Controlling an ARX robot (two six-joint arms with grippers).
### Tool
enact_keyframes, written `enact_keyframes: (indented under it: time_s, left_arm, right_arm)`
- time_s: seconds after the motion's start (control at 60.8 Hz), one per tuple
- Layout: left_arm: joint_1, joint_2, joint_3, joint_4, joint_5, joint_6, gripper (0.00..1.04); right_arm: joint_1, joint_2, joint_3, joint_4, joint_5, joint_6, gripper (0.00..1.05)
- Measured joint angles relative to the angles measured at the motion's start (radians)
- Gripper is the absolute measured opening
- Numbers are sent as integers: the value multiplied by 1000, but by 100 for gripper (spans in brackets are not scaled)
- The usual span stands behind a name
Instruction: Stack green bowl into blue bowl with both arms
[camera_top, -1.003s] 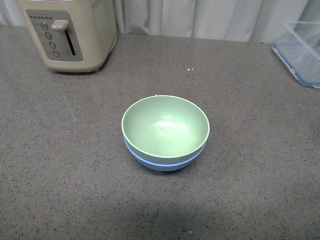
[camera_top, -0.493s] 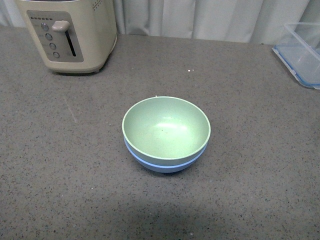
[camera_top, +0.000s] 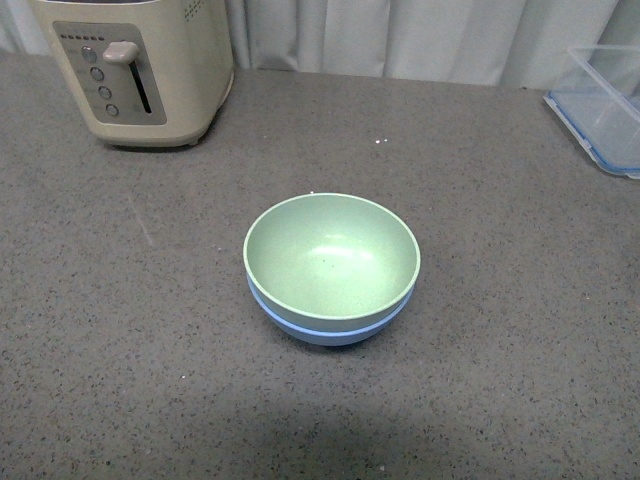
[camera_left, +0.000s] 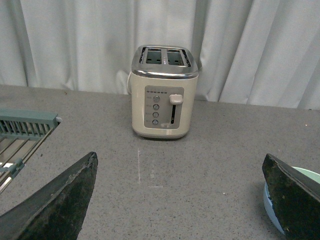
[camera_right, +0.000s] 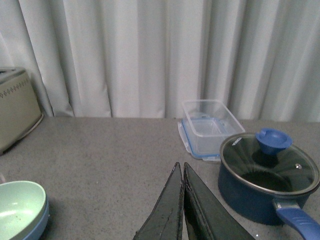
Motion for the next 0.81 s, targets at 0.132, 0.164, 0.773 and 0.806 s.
enact_keyframes:
  time_s: [0.132,0.164,0.773,0.806]
  left_arm:
    - [0,0,0,0,0,0,98]
    - [0,0,0,0,0,0,98]
    - [0,0,0,0,0,0,98]
    - [0,0,0,0,0,0,98]
  right_arm:
    - [0,-4,0,-1,-1,-2,3]
    - [0,-4,0,-1,-1,-1,7]
    - [0,-4,0,-5,-1,0,95]
    - [0,-4,0,-5,-1,0,95]
